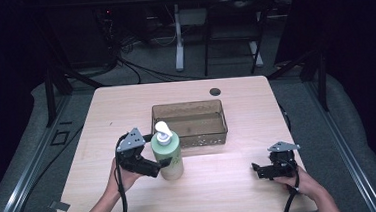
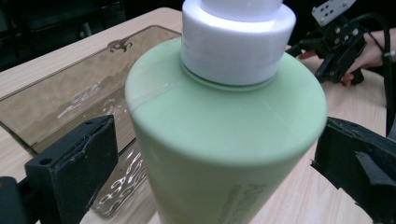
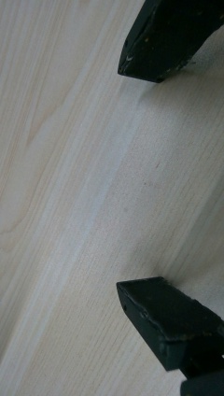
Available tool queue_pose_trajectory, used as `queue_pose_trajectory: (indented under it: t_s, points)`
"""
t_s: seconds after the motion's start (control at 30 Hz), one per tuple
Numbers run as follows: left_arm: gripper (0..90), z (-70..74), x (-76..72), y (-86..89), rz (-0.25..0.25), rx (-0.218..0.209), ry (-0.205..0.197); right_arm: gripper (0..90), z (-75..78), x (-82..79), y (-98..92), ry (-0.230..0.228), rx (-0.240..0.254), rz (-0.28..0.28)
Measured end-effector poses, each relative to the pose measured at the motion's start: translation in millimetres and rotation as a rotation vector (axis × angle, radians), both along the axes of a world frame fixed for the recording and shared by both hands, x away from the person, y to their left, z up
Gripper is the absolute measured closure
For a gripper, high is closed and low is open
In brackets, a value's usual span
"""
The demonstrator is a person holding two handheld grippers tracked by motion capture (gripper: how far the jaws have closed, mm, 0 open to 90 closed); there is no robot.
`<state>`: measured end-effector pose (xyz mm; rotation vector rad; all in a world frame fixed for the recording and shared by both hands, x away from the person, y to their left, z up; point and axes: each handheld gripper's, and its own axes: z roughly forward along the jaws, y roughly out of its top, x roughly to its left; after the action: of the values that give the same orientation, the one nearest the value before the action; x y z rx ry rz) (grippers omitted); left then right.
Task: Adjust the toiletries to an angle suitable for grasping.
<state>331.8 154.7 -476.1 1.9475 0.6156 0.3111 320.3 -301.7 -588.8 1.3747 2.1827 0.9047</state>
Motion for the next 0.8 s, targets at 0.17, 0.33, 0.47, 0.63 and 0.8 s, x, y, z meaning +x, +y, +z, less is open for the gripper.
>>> queue_pose_trajectory:
  t_s: [0.17, 0.33, 0.47, 0.63, 0.8]
  points:
    - [0.0, -0.9, 1.0, -4.8, 0.007, -0.034, -0.038, 0.0, 0.1, 0.0, -0.1, 0.001, -0.001, 0.0]
    - [0.0, -2.0, 1.8, -7.4, 0.018, -0.036, -0.055, 0.0, 0.0, 0.0, -0.1, 0.0, 0.0, 0.0]
    - [0.0, -5.6, 4.8, -9.1, 0.031, -0.046, -0.049, 0.0, 0.1, 0.0, -0.2, 0.001, -0.001, 0.002]
    - [0.0, -9.2, 5.9, -14.0, 0.04, -0.047, -0.053, 0.0, 0.1, 0.0, -0.3, 0.001, -0.002, 0.001]
    - [11.7, -9.8, 2.1, -15.5, 0.03, -0.051, -0.068, 0.0, 0.1, 0.0, -0.4, 0.001, -0.002, 0.001]
